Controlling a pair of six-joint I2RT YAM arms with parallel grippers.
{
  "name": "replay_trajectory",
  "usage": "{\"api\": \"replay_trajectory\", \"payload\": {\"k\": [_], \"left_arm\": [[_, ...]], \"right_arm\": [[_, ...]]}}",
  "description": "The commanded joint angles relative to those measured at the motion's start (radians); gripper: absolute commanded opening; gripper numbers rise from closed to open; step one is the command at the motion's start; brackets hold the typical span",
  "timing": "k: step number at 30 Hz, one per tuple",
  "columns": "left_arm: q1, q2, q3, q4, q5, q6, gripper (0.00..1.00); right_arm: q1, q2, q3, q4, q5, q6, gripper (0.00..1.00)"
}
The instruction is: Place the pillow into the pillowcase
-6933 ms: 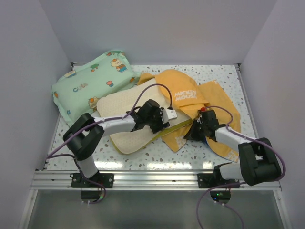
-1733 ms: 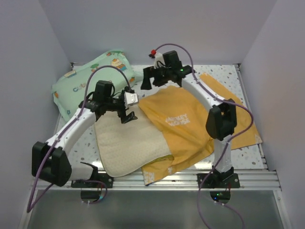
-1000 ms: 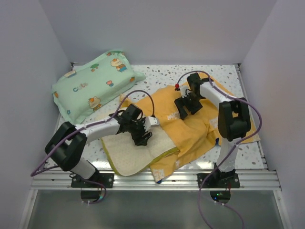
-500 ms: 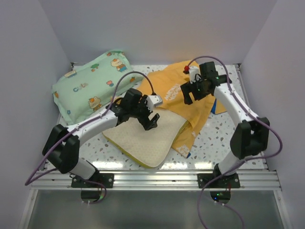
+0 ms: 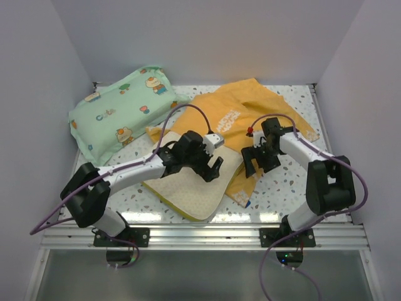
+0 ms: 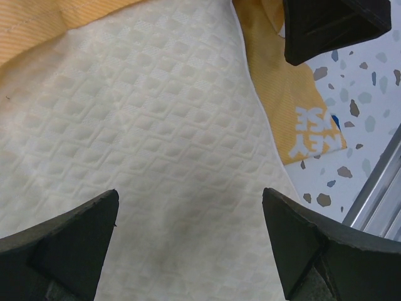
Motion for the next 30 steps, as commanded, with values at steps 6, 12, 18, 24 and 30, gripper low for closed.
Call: {"api": "replay_trajectory", "payload": {"k": [6, 12, 18, 24, 30], "left_arm": [[-0.128, 0.068, 0.024, 0.054, -0.205, -0.138, 1.00], [-0.200, 0.190, 0.119, -0.015, -0.311, -0.181, 1.00], [-0.170, 0.264, 0.132, 0.057, -0.306, -0.215, 0.81], [0.013, 0.305, 0.260, 0.204, -0.127, -0.279, 0.00], [0.048, 0.371, 0.484, 0.315, -0.041, -0.374, 0.00]], "right_arm": [[0.002, 0.157, 0.004, 0.105, -0.050, 0.195, 0.68], [0.000, 0.165, -0.004, 0.139, -0.091, 0.207, 0.00], [-0.001, -0.022, -0.071, 0.174, -0.214, 0.209, 0.00], [0.005, -0.192, -0.090, 0.167, -0.364, 0.189, 0.00], [0.081, -0.260, -0.026, 0.164, -0.541, 0.180, 0.00]]}}
